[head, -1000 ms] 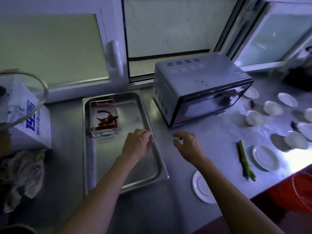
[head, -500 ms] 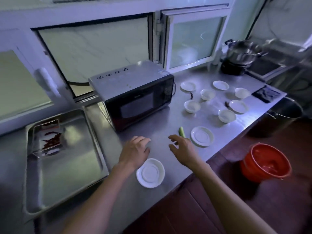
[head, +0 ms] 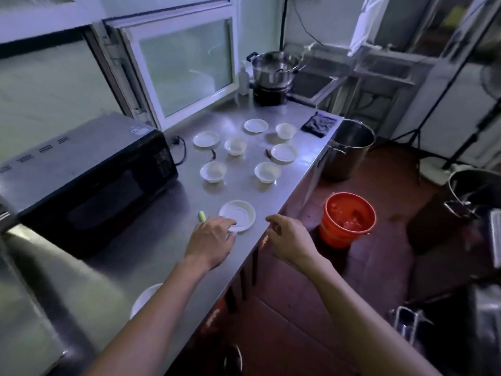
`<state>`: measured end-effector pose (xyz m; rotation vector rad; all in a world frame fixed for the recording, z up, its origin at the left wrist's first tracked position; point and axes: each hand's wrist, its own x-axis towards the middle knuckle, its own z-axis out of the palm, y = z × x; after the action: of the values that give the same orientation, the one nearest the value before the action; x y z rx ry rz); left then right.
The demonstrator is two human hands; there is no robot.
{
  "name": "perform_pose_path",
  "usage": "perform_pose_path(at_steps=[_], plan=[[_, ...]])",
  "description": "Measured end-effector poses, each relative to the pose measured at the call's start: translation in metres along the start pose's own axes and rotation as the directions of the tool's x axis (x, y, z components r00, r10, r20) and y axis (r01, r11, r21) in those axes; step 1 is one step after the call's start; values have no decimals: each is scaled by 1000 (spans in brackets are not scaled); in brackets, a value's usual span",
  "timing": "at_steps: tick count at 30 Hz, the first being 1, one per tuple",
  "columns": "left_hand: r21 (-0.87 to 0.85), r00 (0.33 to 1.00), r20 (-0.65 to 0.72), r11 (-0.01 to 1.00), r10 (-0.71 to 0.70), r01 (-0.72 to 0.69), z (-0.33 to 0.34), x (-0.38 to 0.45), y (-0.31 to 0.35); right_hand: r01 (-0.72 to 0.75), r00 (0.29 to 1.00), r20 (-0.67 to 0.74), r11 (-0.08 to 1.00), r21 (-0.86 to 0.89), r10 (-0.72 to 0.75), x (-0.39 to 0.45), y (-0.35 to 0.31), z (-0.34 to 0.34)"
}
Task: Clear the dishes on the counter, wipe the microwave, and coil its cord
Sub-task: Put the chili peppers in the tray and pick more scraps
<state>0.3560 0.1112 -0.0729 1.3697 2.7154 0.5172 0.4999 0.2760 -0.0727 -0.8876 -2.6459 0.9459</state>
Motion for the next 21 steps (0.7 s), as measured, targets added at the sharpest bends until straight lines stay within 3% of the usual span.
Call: perform_pose_path(at_steps=[10, 21], plan=[[-100, 998, 47, 995, 34, -29, 55, 126, 8, -62, 998, 1, 996, -67, 62, 104, 50, -15], [-127, 999, 40, 991, -29, 34, 41, 253, -31, -34, 997, 68, 990, -136, 44, 247, 41, -24]])
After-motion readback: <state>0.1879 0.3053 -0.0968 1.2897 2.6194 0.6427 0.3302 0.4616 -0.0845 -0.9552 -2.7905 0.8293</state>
